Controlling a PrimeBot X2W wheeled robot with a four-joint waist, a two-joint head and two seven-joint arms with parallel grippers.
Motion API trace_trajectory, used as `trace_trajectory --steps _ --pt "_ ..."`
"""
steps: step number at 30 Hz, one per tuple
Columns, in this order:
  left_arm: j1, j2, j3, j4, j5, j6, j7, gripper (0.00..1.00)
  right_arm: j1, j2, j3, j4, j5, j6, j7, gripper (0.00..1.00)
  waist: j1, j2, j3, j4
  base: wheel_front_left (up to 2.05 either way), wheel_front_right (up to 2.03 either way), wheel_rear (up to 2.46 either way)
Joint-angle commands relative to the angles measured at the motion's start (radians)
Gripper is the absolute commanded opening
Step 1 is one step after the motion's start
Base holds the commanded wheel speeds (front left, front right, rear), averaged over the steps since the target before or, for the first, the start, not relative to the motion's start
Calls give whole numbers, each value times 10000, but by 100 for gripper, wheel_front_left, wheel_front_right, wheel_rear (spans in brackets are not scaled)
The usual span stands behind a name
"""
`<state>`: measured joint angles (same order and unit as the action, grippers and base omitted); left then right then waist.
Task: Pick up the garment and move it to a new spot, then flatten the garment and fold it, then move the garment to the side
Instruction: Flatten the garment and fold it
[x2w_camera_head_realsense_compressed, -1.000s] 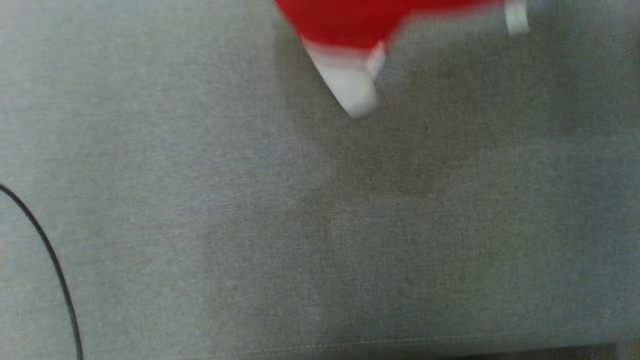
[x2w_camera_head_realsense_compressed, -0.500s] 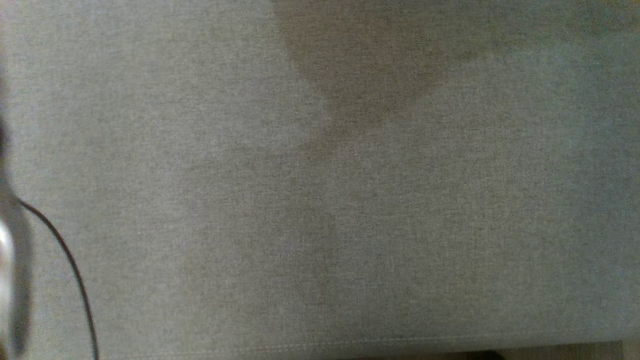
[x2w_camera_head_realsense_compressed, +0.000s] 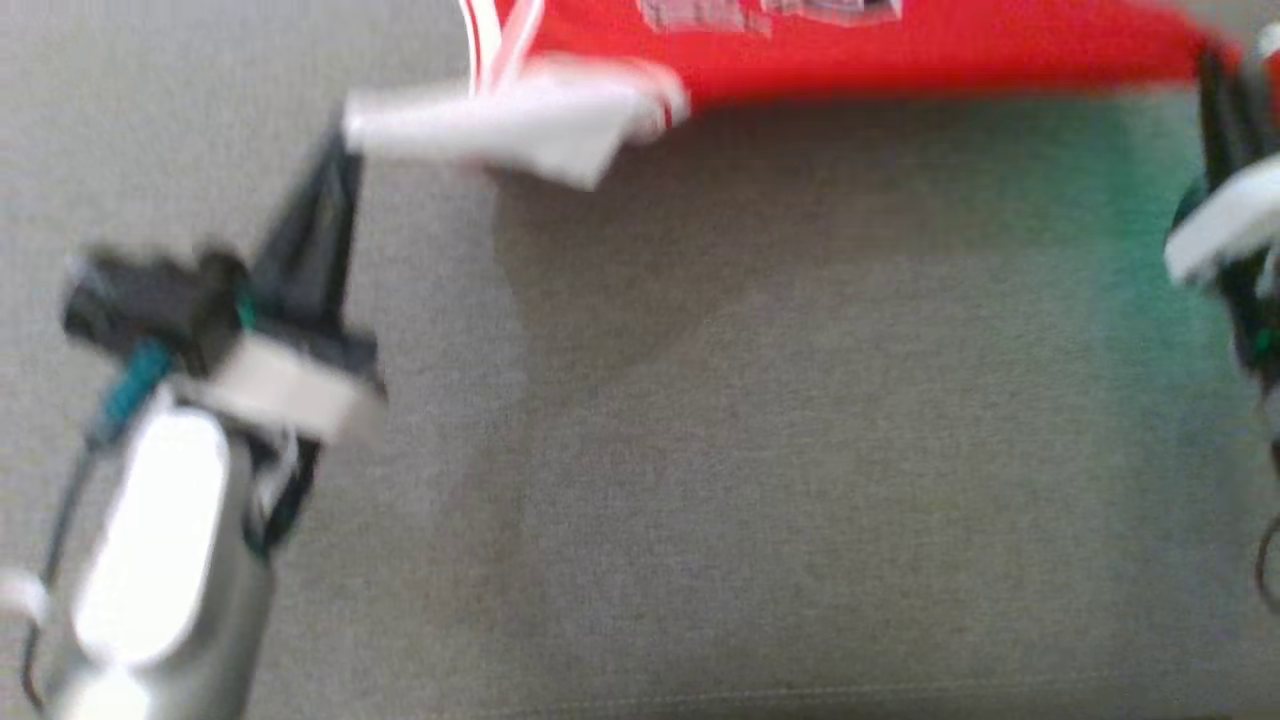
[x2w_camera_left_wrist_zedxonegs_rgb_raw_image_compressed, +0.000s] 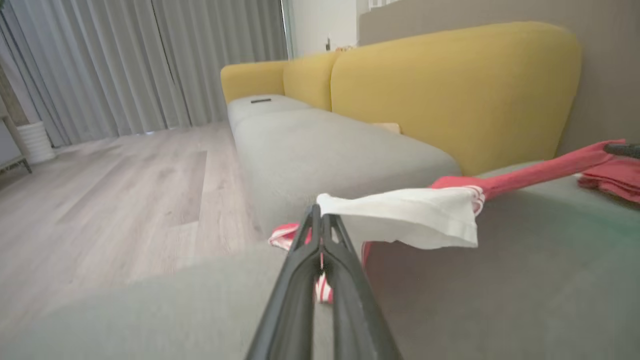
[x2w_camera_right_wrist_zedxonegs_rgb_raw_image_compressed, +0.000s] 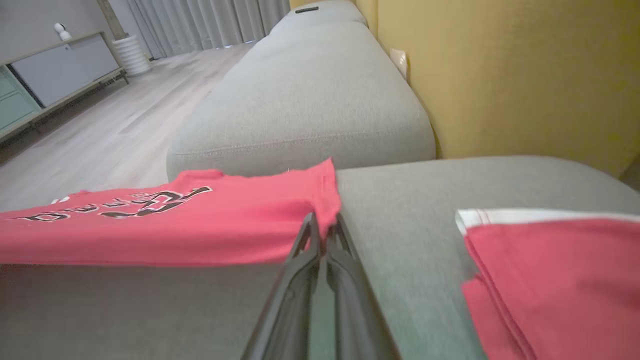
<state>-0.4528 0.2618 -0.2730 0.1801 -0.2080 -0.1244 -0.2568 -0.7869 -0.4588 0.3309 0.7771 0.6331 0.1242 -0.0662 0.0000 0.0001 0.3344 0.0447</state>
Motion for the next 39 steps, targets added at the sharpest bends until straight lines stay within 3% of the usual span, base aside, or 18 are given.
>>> trace_trajectory --steps 1,12,19,26,32,39 --pt "275 317 498 -447 18 -12 -48 0 502 -216 -50 -378 199 65 -49 0 0 -1 -716 -162 0 0 0" --pt "4145 -212 474 -1300 202 300 -49 0 3833 -314 -674 -1568 362 65 239 0 0 -1 -1997 -163 0 0 0" --pt "5574 -433 535 -1747 112 486 -49 0 5458 -324 -1448 -2614 18 65 646 0 0 -1 -2202 -136 0 0 0" --pt "6930 -370 453 -2490 -129 491 38 0 7411 -294 -2737 -4474 -448 65 1542 0 0 -1 -2286 -123 0 0 0" --pt "6896 -456 383 -2878 -410 483 364 0 8216 244 -3667 -5876 -914 65 2748 0 0 -1 -2177 -148 0 0 0" --pt "5092 -708 45 -2374 -617 294 892 0 7609 858 -4097 -6245 -1138 65 3917 0 0 -1 -1716 -11 0 0 0"
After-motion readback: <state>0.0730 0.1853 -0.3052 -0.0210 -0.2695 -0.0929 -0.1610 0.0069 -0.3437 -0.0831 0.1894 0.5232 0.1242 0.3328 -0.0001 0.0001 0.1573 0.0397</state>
